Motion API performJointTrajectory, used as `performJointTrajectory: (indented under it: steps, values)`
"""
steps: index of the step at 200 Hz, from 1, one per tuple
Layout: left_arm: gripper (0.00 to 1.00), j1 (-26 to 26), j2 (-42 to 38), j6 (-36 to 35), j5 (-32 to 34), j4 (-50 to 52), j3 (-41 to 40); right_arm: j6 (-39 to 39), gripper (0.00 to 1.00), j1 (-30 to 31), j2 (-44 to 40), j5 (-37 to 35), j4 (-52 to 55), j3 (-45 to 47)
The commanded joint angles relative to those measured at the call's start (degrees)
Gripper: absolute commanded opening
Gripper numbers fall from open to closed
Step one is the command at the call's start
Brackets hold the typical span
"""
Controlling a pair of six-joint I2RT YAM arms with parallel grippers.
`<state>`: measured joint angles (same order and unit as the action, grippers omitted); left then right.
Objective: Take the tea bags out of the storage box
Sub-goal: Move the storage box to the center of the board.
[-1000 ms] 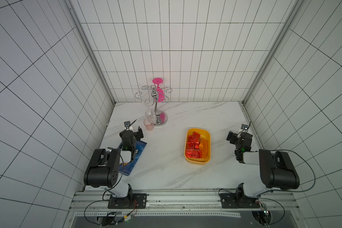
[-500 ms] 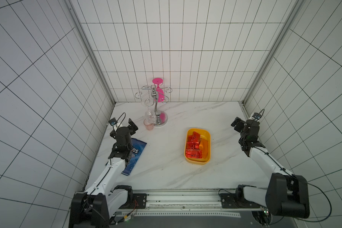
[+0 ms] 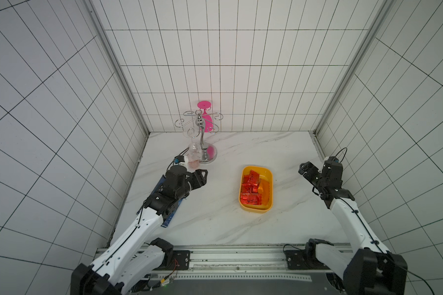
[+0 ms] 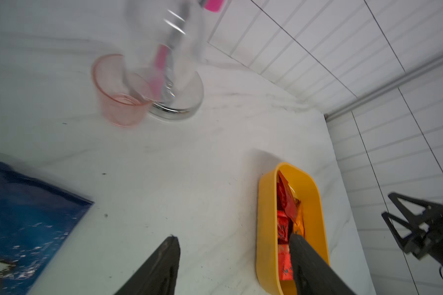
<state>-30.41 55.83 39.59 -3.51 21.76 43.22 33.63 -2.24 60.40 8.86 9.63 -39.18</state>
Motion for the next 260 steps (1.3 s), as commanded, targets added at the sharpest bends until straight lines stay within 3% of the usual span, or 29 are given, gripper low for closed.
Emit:
performJointTrajectory:
  steps: [1, 26, 52, 81, 188, 215, 237, 260]
  values:
    - [0.67, -11.6, 5.3, 0.4, 2.9, 6.2, 2.5, -0.6, 0.89, 0.0, -1.0, 7.0, 7.3, -3.3]
    - [0.63, -22.0, 16.0, 2.1, 6.6, 2.9, 4.9, -2.2, 0.89, 0.1, -1.9, 6.7, 10.0, -3.4]
    - [0.49, -25.4, 28.4, 1.7, 6.4, 3.2, 11.5, -2.4, 0.89, 0.1, -2.6, 6.2, 9.2, -2.4]
    - [0.46, -24.7, 33.1, 0.2, 10.4, 5.2, 15.1, -2.3, 0.89, 0.2, -1.9, 6.8, 8.4, -1.5]
    - [0.23, -20.7, 44.1, -3.7, 7.1, 7.2, 23.8, -1.3, 0.89, 0.1, 0.3, 9.1, 6.6, -1.0]
    - [0.14, -20.7, 47.0, -3.9, 6.9, 8.4, 25.8, -1.0, 0.89, 0.1, 1.1, 9.7, 6.3, -1.0]
    - [0.0, -20.8, 47.3, -3.8, 7.9, 9.6, 26.0, -1.0, 0.89, 0.2, 1.6, 10.6, 6.4, -1.3]
    - [0.0, -20.5, 44.8, -3.0, 11.4, 12.6, 24.3, -0.9, 0.89, 0.1, 1.9, 10.9, 6.3, -1.3]
